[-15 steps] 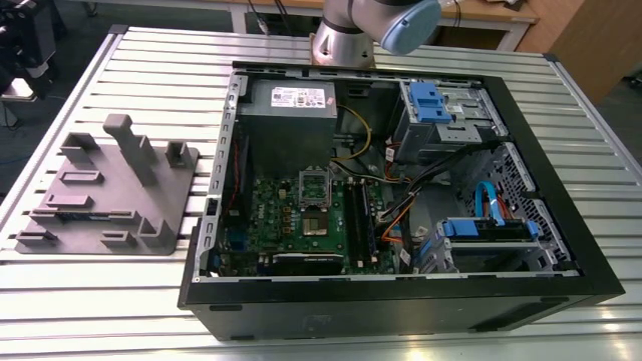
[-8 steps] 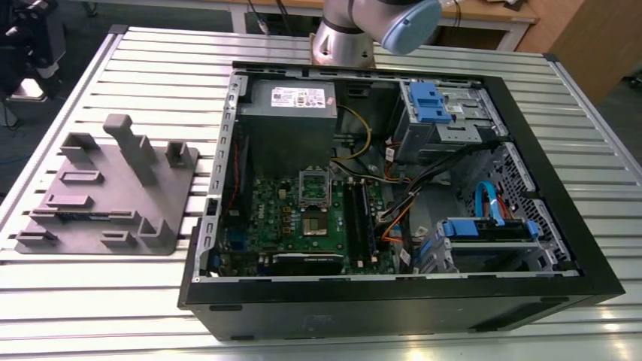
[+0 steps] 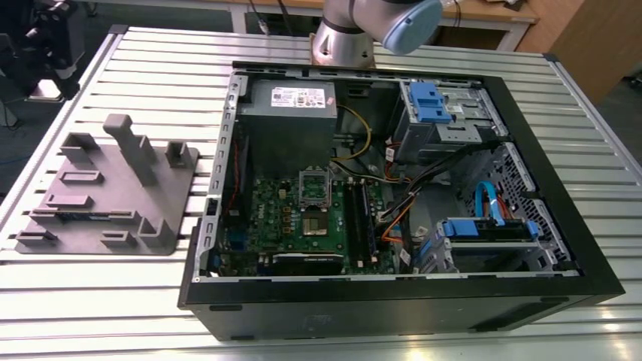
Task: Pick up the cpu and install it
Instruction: 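Pick up the cpu and move it towards the insertion slot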
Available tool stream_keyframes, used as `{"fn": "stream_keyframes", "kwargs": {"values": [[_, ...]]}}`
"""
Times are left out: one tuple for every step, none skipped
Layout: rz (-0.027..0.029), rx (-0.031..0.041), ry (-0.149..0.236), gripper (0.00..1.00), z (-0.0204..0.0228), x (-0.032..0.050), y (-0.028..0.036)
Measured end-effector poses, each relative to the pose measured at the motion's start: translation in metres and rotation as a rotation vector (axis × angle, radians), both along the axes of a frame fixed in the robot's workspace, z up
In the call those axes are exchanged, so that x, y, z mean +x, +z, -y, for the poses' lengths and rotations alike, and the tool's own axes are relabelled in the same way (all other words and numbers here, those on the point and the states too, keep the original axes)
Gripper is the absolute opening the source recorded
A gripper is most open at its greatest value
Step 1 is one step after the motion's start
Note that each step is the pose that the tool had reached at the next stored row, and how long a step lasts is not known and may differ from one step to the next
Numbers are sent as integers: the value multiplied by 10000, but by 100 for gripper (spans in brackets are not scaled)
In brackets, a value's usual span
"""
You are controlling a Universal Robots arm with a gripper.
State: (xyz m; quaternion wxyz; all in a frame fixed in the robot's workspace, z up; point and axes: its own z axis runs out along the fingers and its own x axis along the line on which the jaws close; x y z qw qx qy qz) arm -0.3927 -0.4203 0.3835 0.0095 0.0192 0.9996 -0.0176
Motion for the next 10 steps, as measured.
{"fn": "stream_keyframes", "kwargs": {"values": [[-1, -1, 0, 47, 0, 22, 0], [-1, -1, 0, 47, 0, 45, 0], [-1, 0, 0, 47, 0, 69, 0], [0, 0, -1, 47, 0, 93, -1], [0, 0, 0, 47, 0, 119, -1], [-1, 0, -1, 47, 0, 144, -1], [0, -1, 0, 47, 0, 167, -2], [-2, -1, -1, 47, 0, 190, -1], [-1, -1, -1, 47, 0, 215, -2], [-1, 0, 0, 47, 0, 239, -2]]}}
